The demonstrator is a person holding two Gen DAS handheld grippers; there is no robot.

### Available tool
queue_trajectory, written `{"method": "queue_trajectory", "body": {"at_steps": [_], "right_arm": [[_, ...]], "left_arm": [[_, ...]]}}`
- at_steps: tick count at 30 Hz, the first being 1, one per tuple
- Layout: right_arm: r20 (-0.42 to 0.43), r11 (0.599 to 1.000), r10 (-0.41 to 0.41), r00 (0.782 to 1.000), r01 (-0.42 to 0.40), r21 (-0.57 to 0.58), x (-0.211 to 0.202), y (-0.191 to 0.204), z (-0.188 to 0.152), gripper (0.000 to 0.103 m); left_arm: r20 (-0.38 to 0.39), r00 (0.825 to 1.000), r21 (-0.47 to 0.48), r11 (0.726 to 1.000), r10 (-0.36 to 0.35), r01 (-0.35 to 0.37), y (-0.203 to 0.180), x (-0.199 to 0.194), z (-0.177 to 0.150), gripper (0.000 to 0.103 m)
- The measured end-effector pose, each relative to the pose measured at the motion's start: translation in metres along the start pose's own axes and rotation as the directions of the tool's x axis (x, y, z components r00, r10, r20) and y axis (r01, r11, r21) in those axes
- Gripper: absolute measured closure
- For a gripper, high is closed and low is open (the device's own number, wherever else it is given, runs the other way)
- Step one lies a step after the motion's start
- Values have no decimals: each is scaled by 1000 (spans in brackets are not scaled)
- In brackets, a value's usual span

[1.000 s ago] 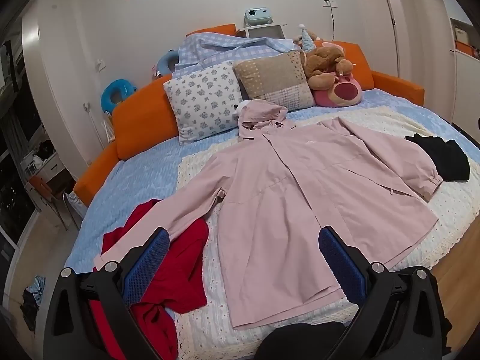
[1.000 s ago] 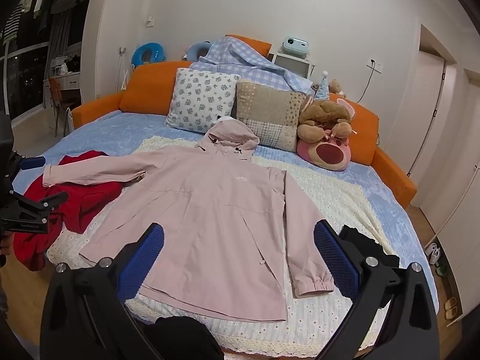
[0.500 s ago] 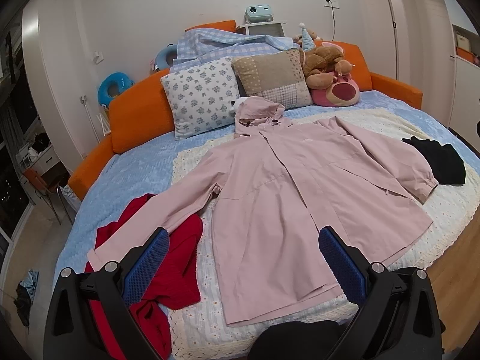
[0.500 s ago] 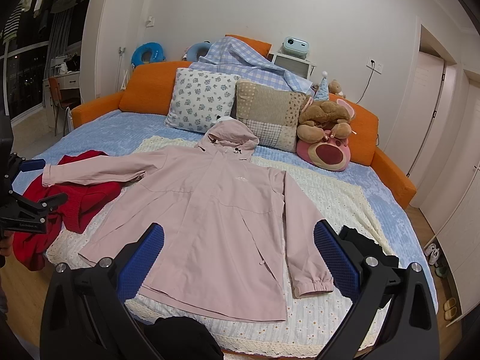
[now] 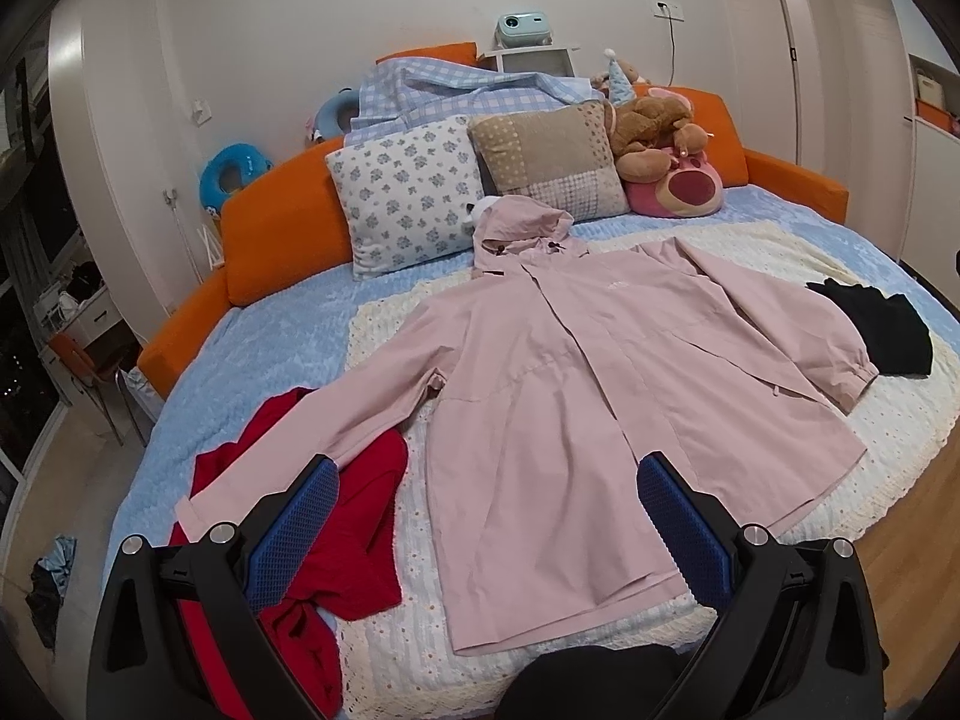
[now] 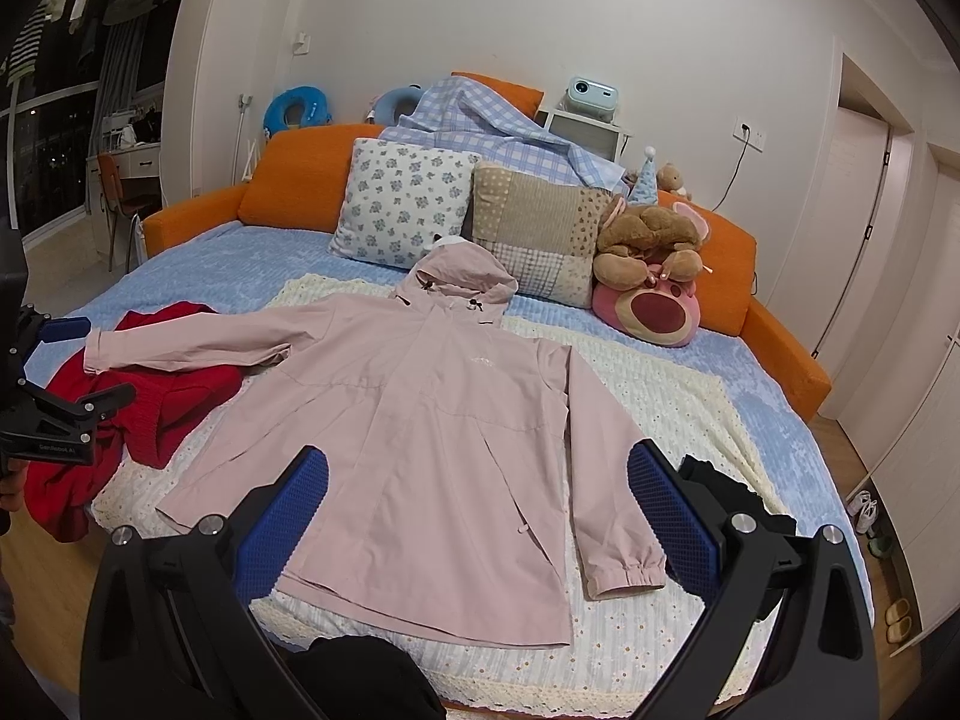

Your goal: Fold large clothes

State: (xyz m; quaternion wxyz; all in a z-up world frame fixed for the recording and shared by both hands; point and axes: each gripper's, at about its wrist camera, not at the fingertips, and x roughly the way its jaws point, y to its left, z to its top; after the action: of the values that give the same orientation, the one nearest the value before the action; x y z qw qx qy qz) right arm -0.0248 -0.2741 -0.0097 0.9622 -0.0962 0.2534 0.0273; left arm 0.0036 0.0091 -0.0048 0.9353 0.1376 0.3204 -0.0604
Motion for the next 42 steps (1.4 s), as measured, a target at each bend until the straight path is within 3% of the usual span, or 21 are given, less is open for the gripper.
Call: {"method": "queue_trajectory", "body": {"at_steps": [19,42], "right_arm": [[24,1000,8,1000,-8,-3,-9,-1,17,4],[33,1000,11,999,-11,-6,-15,4,13,4]], "left_arm": [[43,999,-32,999,27,-26,5,-17,0,2],[61,998,-63,998,-9,13,7,-27,2,2]]}}
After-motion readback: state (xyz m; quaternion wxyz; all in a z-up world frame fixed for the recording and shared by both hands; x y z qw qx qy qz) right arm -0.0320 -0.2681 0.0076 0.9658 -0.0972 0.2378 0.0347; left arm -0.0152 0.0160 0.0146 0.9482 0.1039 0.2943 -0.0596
